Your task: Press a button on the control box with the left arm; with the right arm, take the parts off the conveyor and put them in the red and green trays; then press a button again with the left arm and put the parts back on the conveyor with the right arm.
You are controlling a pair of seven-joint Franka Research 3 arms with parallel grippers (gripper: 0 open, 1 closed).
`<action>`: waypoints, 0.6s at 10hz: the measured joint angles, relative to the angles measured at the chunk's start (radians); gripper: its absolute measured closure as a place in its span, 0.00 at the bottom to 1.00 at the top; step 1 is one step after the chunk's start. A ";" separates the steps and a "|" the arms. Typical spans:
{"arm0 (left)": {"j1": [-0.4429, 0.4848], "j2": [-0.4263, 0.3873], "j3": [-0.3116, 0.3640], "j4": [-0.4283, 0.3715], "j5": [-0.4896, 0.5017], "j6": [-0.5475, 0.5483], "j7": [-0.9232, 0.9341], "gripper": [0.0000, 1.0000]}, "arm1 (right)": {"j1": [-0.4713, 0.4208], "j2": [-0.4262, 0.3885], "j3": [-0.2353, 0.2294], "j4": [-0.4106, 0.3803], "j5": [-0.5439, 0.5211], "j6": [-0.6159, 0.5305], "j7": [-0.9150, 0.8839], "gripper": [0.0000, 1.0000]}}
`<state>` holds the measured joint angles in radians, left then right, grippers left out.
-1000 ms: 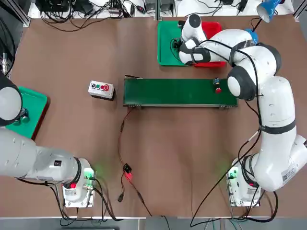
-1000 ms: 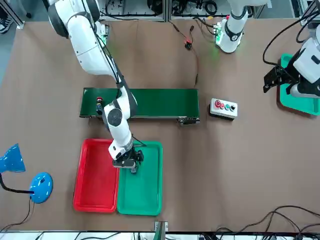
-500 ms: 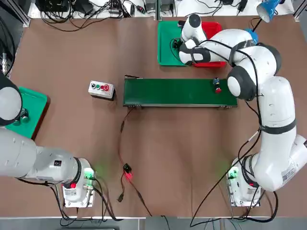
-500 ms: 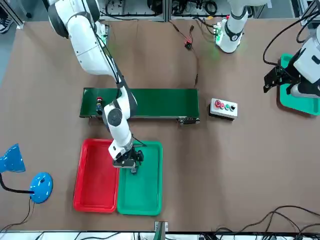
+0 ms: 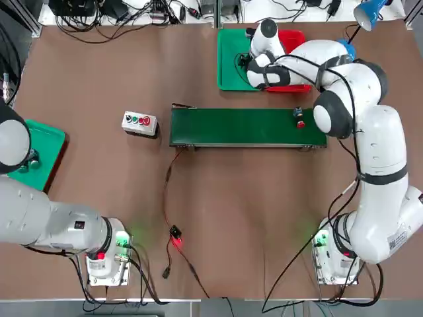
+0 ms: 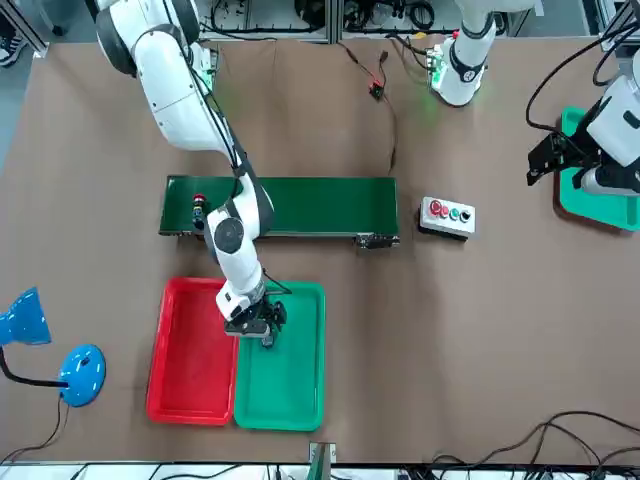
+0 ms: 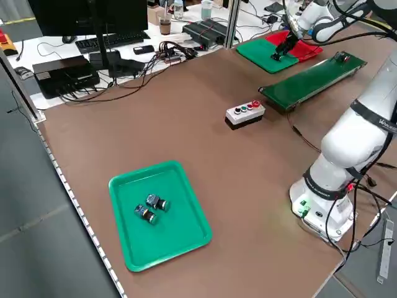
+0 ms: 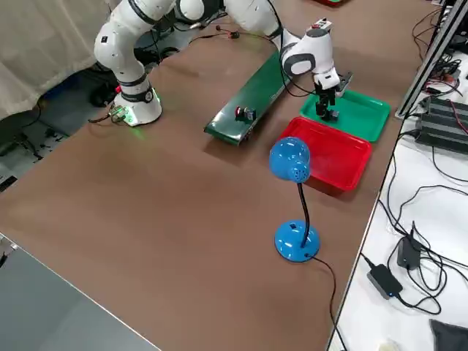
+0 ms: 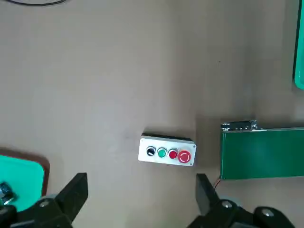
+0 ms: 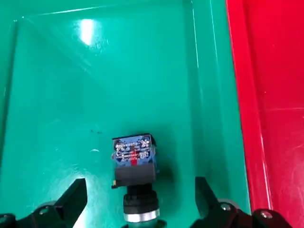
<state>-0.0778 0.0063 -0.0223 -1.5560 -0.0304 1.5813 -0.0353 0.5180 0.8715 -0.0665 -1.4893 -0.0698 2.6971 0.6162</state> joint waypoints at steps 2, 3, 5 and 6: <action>0.001 0.000 0.000 0.000 0.000 0.000 0.000 0.00 | 0.000 0.001 0.000 0.005 0.000 0.000 0.000 0.00; 0.002 0.000 0.001 0.000 0.000 0.000 0.000 0.00 | 0.001 0.004 0.001 0.006 0.000 0.000 0.000 0.00; 0.002 0.000 0.001 0.000 0.000 0.000 0.000 0.00 | 0.003 0.010 0.002 0.010 0.000 0.000 0.000 0.20; 0.002 0.000 0.001 0.000 0.000 0.000 0.000 0.00 | 0.003 0.015 0.002 0.014 0.000 0.000 0.000 0.24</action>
<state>-0.0759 0.0063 -0.0209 -1.5560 -0.0304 1.5813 -0.0353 0.5207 0.8867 -0.0648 -1.4757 -0.0698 2.6971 0.6167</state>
